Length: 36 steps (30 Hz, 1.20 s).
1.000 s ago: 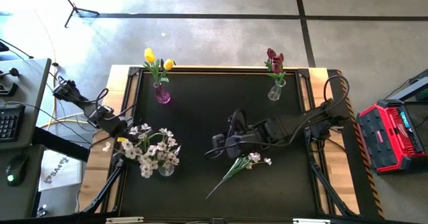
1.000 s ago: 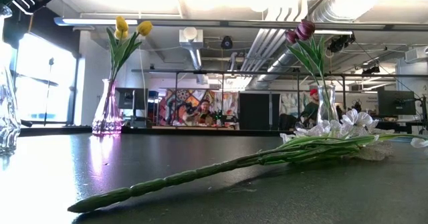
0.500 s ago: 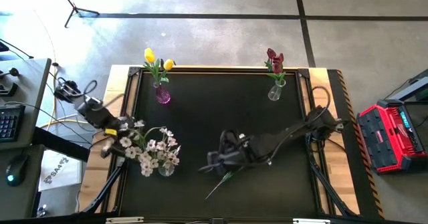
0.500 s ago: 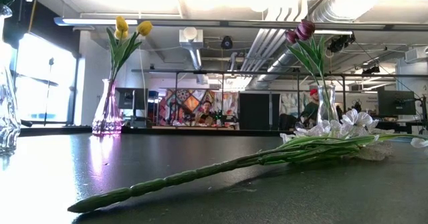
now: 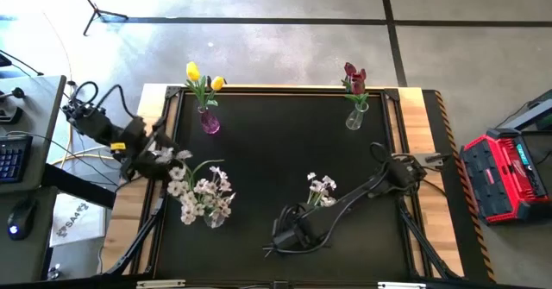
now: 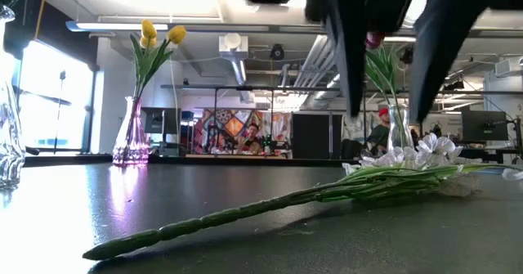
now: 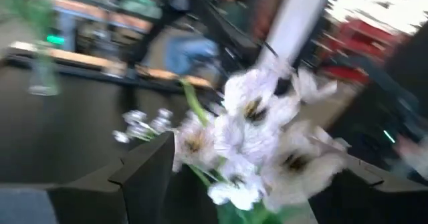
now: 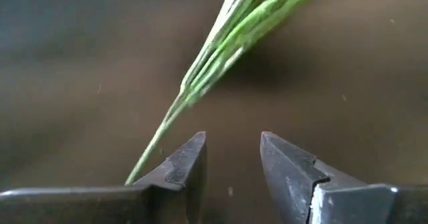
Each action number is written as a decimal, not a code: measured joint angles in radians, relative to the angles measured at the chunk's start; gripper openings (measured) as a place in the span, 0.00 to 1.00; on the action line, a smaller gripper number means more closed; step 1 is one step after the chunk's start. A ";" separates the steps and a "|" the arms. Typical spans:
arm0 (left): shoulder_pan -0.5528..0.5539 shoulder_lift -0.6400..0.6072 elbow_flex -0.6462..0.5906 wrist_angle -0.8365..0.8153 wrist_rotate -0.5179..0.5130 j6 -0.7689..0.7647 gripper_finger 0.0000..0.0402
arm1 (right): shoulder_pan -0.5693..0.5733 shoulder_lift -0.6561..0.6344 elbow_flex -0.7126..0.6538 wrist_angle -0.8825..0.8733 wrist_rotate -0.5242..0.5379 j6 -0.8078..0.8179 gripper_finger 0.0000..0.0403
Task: Sort flowers into vase by color
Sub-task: Put the right white flower into the bottom transparent vase, then put the white flower into the bottom transparent vase
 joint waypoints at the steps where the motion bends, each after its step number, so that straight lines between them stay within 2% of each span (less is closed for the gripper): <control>1: 0.000 0.000 0.007 -0.005 -0.041 -0.012 0.71 | -0.007 0.013 0.000 0.000 -0.005 0.005 0.32; 4: 0.001 0.002 0.011 -0.019 -0.125 -0.058 0.71 | -0.039 0.045 0.000 -0.001 -0.001 0.008 0.32; 10: 0.003 0.050 0.011 -0.022 -0.205 -0.129 0.71 | -0.102 0.070 0.000 -0.022 0.019 0.003 0.32; 14: 0.003 0.069 0.012 -0.020 -0.272 -0.153 0.71 | -0.124 0.080 0.000 -0.060 -0.097 -0.005 0.32; 17: 0.003 0.073 0.031 -0.023 -0.284 -0.159 0.71 | -0.114 0.080 0.000 -0.056 -0.162 -0.005 0.32; 26: 0.003 0.072 0.093 -0.045 -0.365 -0.100 0.71 | -0.069 0.076 0.000 -0.012 -0.170 0.053 0.32; 30: 0.003 0.072 0.093 -0.098 -0.401 -0.149 0.71 | -0.042 0.076 0.017 -0.009 -0.179 0.060 0.32; 36: 0.003 0.072 0.093 -0.152 -0.405 -0.211 0.71 | -0.007 0.076 0.063 -0.011 -0.110 0.053 0.32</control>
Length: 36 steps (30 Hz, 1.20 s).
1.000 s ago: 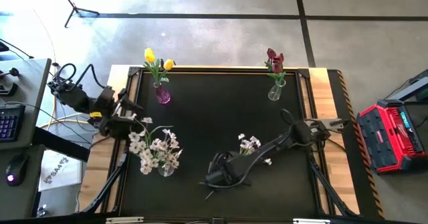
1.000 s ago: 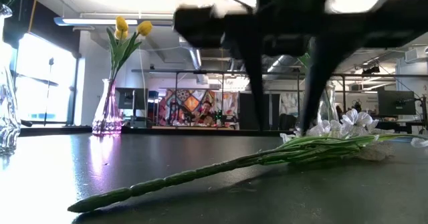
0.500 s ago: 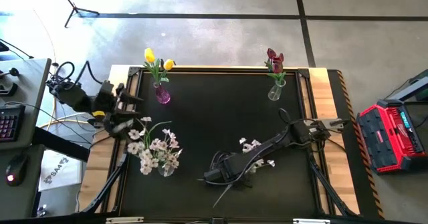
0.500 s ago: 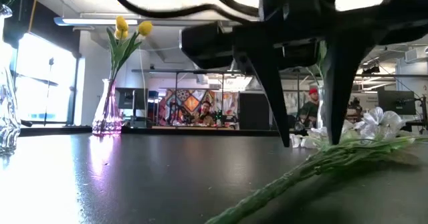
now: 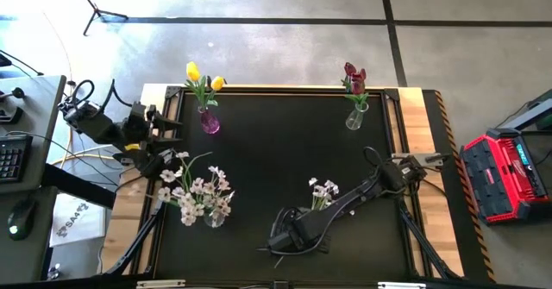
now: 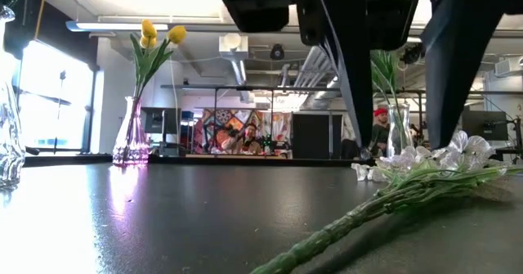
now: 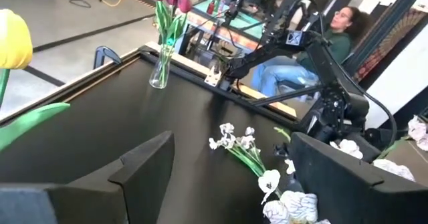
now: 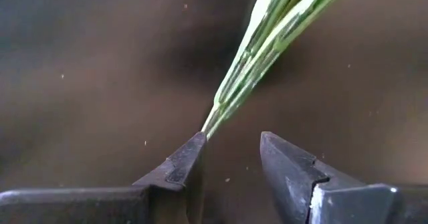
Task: Sort flowers into vase by color
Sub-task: Put the white flower into the bottom transparent vase
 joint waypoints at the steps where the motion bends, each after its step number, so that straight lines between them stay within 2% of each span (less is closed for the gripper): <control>1: 0.000 0.000 0.000 0.001 0.000 0.001 0.71 | 0.003 0.000 0.004 0.000 -0.002 0.000 0.32; 7: 0.000 0.024 0.000 0.003 0.015 0.010 0.71 | 0.031 -0.001 0.055 -0.002 -0.006 -0.001 0.32; 13: 0.000 0.056 0.000 0.004 -0.052 0.100 0.71 | 0.084 -0.001 0.060 -0.055 -0.055 0.019 0.32; 16: 0.000 0.067 0.000 0.004 -0.074 0.103 0.71 | 0.103 0.000 0.054 -0.062 -0.092 0.031 0.32; 22: 0.000 0.083 -0.016 0.004 -0.105 0.078 0.71 | 0.105 0.044 0.053 -0.117 -0.092 0.030 0.32; 27: 0.000 0.094 -0.032 0.002 -0.153 0.039 0.71 | 0.084 0.090 0.053 -0.130 -0.068 0.010 0.32; 32: 0.000 0.095 -0.044 -0.004 -0.199 0.025 0.71 | 0.066 0.108 0.053 -0.123 0.011 -0.070 0.32; 36: 0.000 0.093 -0.044 -0.009 -0.225 0.085 0.71 | 0.050 0.108 0.045 -0.149 0.050 -0.177 0.32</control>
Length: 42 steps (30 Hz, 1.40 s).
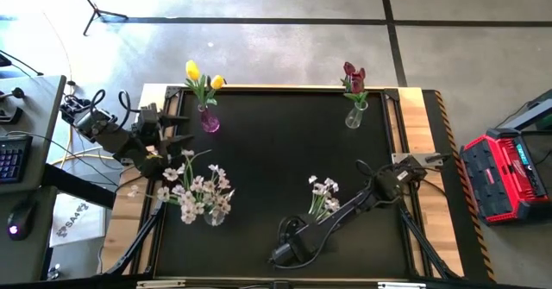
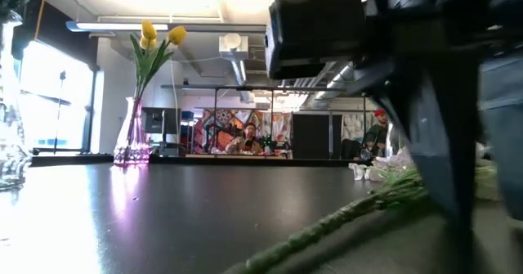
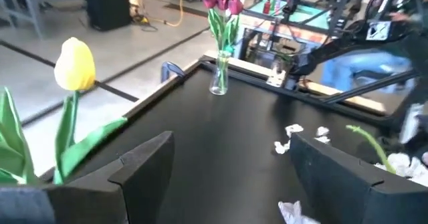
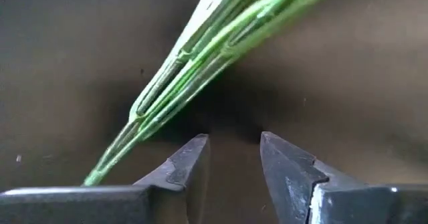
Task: Sort flowers into vase by color
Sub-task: Put the white flower into the bottom transparent vase
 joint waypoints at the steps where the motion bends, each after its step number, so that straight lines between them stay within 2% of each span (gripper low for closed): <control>1: 0.000 0.000 0.000 0.000 -0.012 0.021 0.71 | -0.007 0.000 0.000 -0.013 0.007 -0.041 0.32; 6: 0.000 0.000 0.000 0.001 -0.093 0.044 0.71 | -0.038 0.001 -0.003 -0.051 0.164 -0.343 0.32; 9: 0.000 0.000 0.000 0.005 -0.127 0.042 0.71 | -0.070 0.002 -0.004 -0.072 0.220 -0.485 0.32; 14: 0.000 0.000 0.000 0.006 -0.168 0.007 0.71 | -0.096 0.005 0.008 -0.089 0.275 -0.726 0.32; 20: 0.000 0.000 0.000 0.006 -0.189 -0.054 0.71 | -0.096 0.005 0.068 -0.191 0.342 -0.917 0.32; 26: 0.000 0.000 0.000 0.005 -0.189 -0.087 0.71 | -0.096 0.003 0.091 -0.287 0.370 -0.961 0.32; 42: 0.000 0.000 0.000 0.005 -0.174 -0.090 0.71 | -0.085 -0.006 0.087 -0.208 0.343 -0.931 0.32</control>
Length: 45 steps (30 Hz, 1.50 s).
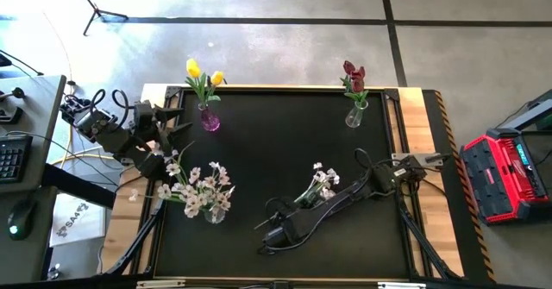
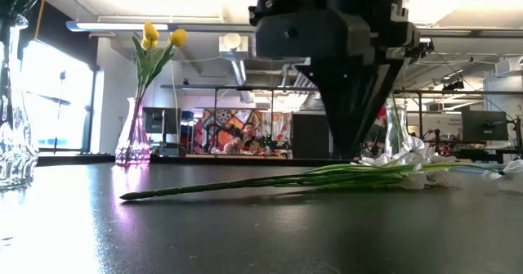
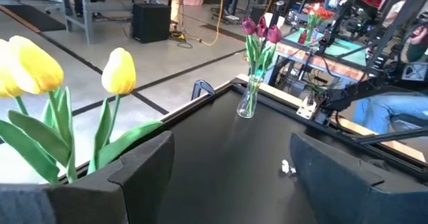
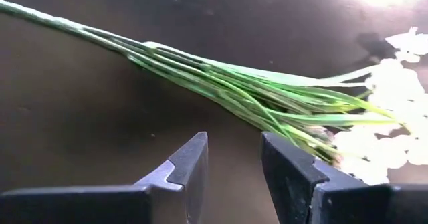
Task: Sort flowers into vase by color
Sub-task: Put the white flower into the bottom transparent vase
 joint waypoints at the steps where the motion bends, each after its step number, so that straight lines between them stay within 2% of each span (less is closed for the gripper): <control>1: 0.000 0.000 0.000 0.000 0.008 0.000 0.71 | 0.000 0.000 0.000 0.011 -0.003 -0.005 0.32; 11: 0.000 0.000 0.000 -0.014 0.078 0.001 0.71 | -0.029 0.000 0.028 0.089 -0.017 0.019 0.32; 22: 0.000 0.000 0.000 -0.058 0.268 0.002 0.71 | -0.070 -0.004 0.247 0.097 -0.016 0.277 0.32; 26: 0.000 0.000 0.000 -0.084 0.338 0.004 0.71 | -0.066 -0.030 0.229 0.137 -0.073 0.401 0.32; 30: 0.000 0.000 0.001 -0.084 0.391 0.028 0.71 | -0.033 -0.029 0.230 0.138 -0.156 0.654 0.32; 36: 0.000 0.000 0.001 -0.088 0.457 0.031 0.71 | 0.045 -0.014 0.180 0.132 -0.139 1.065 0.32; 37: 0.000 0.000 0.001 -0.089 0.461 0.034 0.71 | 0.048 -0.011 0.149 0.133 -0.148 1.085 0.32; 39: 0.000 0.000 0.001 -0.088 0.464 0.050 0.71 | 0.039 -0.007 0.084 0.148 -0.237 1.122 0.34; 42: 0.000 0.000 0.001 -0.089 0.464 0.085 0.71 | 0.010 -0.005 0.007 0.180 -0.301 1.144 0.40; 45: 0.000 0.000 0.001 -0.090 0.473 0.112 0.71 | -0.011 -0.005 0.008 0.245 -0.270 1.131 0.46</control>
